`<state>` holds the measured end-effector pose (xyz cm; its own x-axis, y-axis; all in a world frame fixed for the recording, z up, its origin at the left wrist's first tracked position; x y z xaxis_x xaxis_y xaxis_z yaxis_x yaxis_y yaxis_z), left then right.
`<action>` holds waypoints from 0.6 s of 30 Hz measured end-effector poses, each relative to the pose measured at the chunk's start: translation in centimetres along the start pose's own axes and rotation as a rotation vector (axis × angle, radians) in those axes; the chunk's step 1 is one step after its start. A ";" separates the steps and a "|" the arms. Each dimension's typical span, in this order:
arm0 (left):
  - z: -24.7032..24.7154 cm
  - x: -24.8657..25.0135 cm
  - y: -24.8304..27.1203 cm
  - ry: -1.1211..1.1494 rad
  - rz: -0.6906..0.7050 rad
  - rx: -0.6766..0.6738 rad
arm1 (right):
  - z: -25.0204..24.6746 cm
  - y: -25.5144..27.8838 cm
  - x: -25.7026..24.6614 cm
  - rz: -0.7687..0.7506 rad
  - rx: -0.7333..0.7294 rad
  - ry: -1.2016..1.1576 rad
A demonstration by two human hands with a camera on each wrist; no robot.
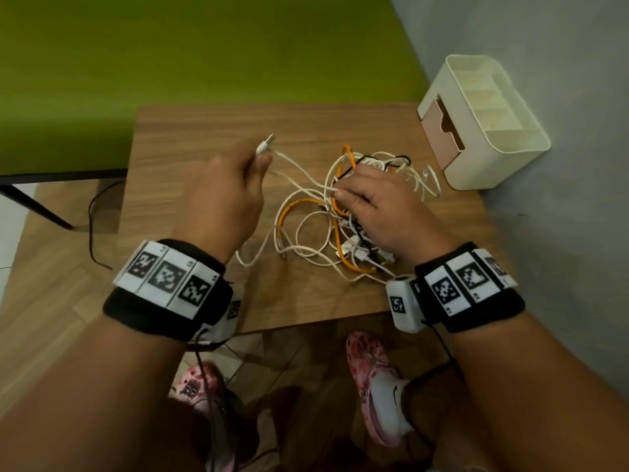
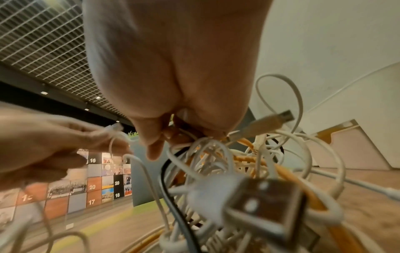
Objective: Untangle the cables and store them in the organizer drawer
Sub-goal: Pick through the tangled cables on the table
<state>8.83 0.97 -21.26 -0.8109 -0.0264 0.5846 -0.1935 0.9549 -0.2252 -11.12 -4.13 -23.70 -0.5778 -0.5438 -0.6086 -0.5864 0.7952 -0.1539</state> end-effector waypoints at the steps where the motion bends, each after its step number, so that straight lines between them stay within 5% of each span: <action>1: -0.1 0.8 0.1 -0.001 0.059 0.048 | 0.2 0.0 0.0 -0.015 0.004 0.030; 8: -0.6 4.6 1.1 0.195 0.396 0.195 | 1.0 -0.1 -0.1 -0.012 -0.002 0.166; 10: 0.1 4.9 1.2 0.215 0.413 0.115 | 0.8 -0.1 -0.6 -0.059 0.028 0.141; 14: 4.2 3.6 1.3 0.129 0.219 -0.336 | 0.3 -0.1 -1.7 -0.179 0.090 0.022; 18: 3.9 3.3 0.5 0.099 0.187 -0.346 | 0.3 0.0 -2.0 -0.189 0.095 0.011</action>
<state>3.95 0.26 -22.50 -0.7541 0.1699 0.6344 0.1635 0.9841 -0.0691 -9.81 -3.01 -22.74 -0.4693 -0.6883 -0.5532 -0.6291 0.7002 -0.3375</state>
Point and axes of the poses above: each hand's wrist, its own y-axis away from the middle knuckle, its own z-axis out of the palm, x = y × z, the point moved 6 cm from there along -y, towards the middle knuckle, and after that the axes turned 3 degrees about -x, right-handed, at the moved point
